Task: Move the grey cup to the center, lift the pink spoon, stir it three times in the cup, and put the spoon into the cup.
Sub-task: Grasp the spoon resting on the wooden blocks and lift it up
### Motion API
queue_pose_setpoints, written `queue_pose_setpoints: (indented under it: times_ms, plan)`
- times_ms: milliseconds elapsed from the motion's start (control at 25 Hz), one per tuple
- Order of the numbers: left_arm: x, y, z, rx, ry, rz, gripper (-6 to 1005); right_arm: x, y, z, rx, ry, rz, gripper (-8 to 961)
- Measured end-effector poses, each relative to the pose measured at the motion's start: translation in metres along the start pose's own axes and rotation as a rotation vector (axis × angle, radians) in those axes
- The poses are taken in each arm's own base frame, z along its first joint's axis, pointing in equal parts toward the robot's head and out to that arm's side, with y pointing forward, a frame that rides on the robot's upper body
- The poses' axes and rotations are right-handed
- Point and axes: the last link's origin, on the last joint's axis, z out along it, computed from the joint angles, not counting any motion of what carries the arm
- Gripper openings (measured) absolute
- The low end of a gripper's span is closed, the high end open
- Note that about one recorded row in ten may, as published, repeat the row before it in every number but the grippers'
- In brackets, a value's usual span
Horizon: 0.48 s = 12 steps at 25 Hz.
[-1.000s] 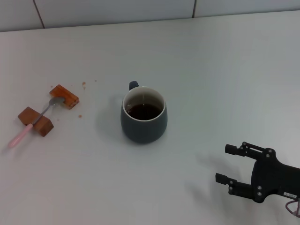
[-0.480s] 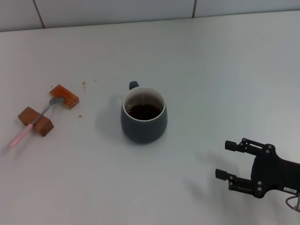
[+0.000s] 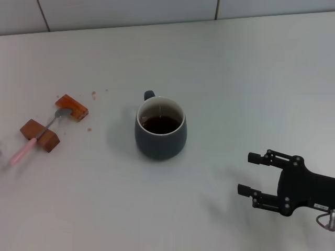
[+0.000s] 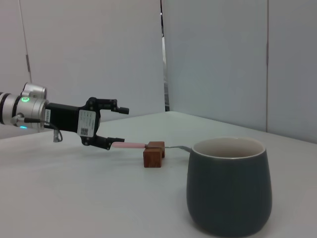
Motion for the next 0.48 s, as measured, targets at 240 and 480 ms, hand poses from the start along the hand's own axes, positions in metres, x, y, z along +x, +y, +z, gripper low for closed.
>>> queue_pose_setpoints:
  times_ms: [240, 480]
  plan:
    - [-0.0066, -0.0027, 0.001, 0.015, -0.037, -0.03, 781, -0.0015, -0.0011, 0.0018, -0.003, -0.004, -0.004, 746]
    - [-0.011, -0.0042, 0.0031, 0.026, -0.061, -0.043, 781, -0.0026, -0.0016, 0.0037, -0.007, -0.007, -0.005, 745]
